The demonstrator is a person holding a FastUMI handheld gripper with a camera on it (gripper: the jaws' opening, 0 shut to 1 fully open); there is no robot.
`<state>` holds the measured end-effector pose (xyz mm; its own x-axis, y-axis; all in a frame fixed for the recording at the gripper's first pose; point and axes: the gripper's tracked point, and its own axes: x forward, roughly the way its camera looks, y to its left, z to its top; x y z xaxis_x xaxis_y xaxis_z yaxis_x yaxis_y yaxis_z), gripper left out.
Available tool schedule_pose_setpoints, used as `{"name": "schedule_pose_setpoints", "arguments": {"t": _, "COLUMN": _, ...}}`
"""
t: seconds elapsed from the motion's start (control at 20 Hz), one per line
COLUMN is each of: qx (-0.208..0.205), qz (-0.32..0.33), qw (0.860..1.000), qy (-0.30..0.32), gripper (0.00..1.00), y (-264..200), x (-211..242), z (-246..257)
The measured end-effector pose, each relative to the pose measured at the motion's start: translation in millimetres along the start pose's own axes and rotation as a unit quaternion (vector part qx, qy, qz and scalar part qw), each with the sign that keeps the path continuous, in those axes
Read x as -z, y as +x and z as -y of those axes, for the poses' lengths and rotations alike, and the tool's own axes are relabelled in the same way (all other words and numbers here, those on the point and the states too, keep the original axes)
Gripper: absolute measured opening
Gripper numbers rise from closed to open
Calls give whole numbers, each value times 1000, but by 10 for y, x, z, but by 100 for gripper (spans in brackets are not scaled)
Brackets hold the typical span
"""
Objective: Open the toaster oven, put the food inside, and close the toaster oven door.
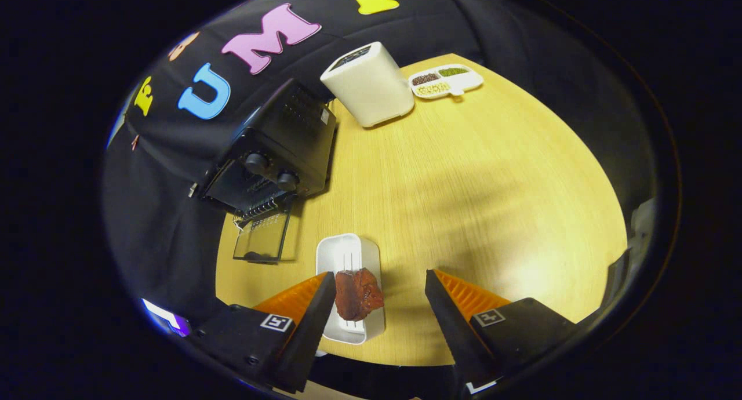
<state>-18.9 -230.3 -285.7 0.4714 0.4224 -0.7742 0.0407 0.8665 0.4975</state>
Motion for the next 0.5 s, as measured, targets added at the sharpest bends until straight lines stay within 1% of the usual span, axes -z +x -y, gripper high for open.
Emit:
{"name": "schedule_pose_setpoints", "arguments": {"t": 0.05, "qx": -6, "qz": -1, "qw": 1000, "qy": 6, "gripper": 96, "y": 20, "x": -1, "z": -1}}
{"name": "schedule_pose_setpoints", "arguments": {"t": 0.1, "qx": -11, "qz": -1, "qw": 1000, "qy": 13, "gripper": 92, "y": 31, "x": -16, "z": -7}}
{"name": "schedule_pose_setpoints", "arguments": {"t": 0.15, "qx": -18, "qz": -3, "qw": 1000, "qy": 21, "gripper": 85, "y": 47, "x": -30, "z": -18}}
{"name": "schedule_pose_setpoints", "arguments": {"t": 0.2, "qx": -26, "qz": -6, "qw": 999, "qy": 31, "gripper": 70, "y": 52, "x": -29, "z": -30}}
{"name": "schedule_pose_setpoints", "arguments": {"t": 0.25, "qx": -37, "qz": -11, "qw": 998, "qy": 42, "gripper": 63, "y": 64, "x": -36, "z": -63}}
{"name": "schedule_pose_setpoints", "arguments": {"t": 0.35, "qx": -52, "qz": -24, "qw": 996, "qy": 62, "gripper": 45, "y": 67, "x": -1, "z": -112}}
{"name": "schedule_pose_setpoints", "arguments": {"t": 0.4, "qx": -54, "qz": -28, "qw": 996, "qy": 69, "gripper": 34, "y": 49, "x": -6, "z": -118}}
{"name": "schedule_pose_setpoints", "arguments": {"t": 0.5, "qx": -59, "qz": -39, "qw": 995, "qy": 74, "gripper": 27, "y": 41, "x": 22, "z": -124}}
